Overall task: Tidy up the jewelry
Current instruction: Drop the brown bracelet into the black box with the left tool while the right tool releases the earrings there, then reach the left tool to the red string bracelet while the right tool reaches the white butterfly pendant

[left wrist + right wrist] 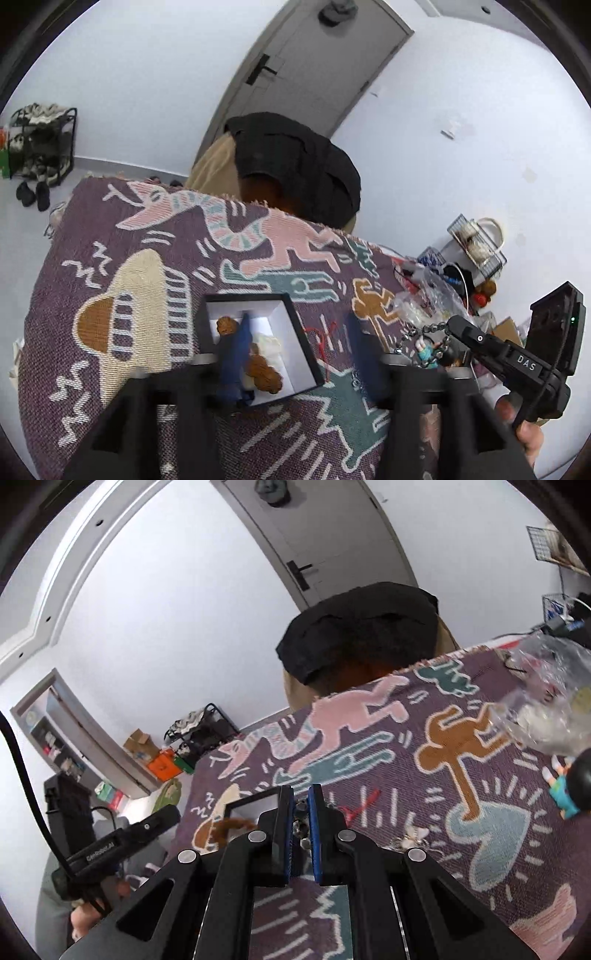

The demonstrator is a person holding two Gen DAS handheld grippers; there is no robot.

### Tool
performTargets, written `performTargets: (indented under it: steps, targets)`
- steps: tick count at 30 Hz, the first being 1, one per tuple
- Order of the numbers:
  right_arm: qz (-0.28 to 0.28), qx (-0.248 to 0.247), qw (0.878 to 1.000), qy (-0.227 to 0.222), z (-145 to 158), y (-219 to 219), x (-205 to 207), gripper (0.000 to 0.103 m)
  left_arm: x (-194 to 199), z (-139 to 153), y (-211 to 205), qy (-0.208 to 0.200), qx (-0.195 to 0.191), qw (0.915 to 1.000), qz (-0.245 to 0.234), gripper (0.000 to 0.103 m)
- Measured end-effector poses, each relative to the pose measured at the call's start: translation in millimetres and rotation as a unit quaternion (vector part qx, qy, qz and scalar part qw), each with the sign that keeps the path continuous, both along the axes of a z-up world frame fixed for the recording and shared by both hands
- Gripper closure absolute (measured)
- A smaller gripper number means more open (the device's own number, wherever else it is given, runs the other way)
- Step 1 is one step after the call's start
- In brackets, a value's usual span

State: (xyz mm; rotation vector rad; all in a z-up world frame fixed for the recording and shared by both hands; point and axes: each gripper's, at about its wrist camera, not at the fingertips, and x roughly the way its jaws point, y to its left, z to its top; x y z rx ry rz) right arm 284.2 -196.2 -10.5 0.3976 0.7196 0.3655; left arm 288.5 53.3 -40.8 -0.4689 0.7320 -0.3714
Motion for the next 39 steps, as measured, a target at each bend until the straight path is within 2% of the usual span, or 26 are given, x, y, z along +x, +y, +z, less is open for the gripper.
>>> performTargets:
  steps: [3, 12, 19, 21, 22, 23, 24, 26, 28, 31, 35, 39]
  targets:
    - [0.013, -0.002, 1.0, 0.001, 1.4, 16.0, 6.0, 0.094, -8.2, 3.0, 13.8, -0.015, 0.005, 0.9997, 0.019, 0.031]
    - [0.06, -0.005, 0.998, 0.015, -13.8, 73.9, 29.2, 0.094, -22.1, 1.2, 53.1, -0.012, 0.021, 0.9981, 0.057, 0.031]
    - [0.078, -0.014, 0.996, 0.043, -31.2, 108.0, 41.4, 0.092, -24.4, 1.5, 63.4, -0.008, 0.034, 0.9971, 0.067, 0.031]
    - [0.081, -0.001, 0.996, 0.047, -34.9, 105.0, 40.4, 0.078, -25.1, 3.2, 60.2, -0.011, 0.039, 0.9972, 0.062, 0.031]
    - [0.077, 0.002, 0.996, 0.043, -35.3, 101.4, 37.6, 0.057, -25.4, 4.5, 57.9, -0.013, 0.043, 0.9972, 0.06, 0.03]
    - [0.067, 0.002, 0.997, 0.037, -35.2, 96.3, 33.9, 0.041, -25.5, 7.0, 53.6, -0.016, 0.047, 0.9972, 0.056, 0.027]
    - [0.06, 0.002, 0.998, 0.034, -35.0, 91.9, 31.4, 0.035, -25.3, 8.5, 49.7, -0.018, 0.049, 0.9972, 0.054, 0.025]
    - [0.053, 0.007, 0.998, 0.038, -34.6, 79.1, 26.7, 0.035, -25.2, 11.8, 42.5, -0.024, 0.051, 0.9971, 0.051, 0.015]
    - [0.044, 0.012, 0.998, 0.041, -33.5, 65.6, 21.6, 0.035, -25.2, 15.4, 32.9, -0.029, 0.052, 0.9972, 0.046, 0.012]
    - [0.019, 0.012, 0.999, 0.041, -32.3, 41.4, 12.2, 0.034, -25.7, 19.4, 18.5, -0.033, 0.056, 0.9972, 0.036, 0.009]
    - [-0.008, 0.02, 0.999, 0.039, -33.2, 9.8, -1.5, 0.026, -26.1, 23.4, -3.3, -0.039, 0.068, 0.9967, 0.021, 0.008]
    - [-0.032, 0.02, 0.998, 0.041, -33.6, -17.3, -12.1, 0.025, -26.2, 24.6, -26.1, -0.04, 0.078, 0.9961, 0.005, 0.008]
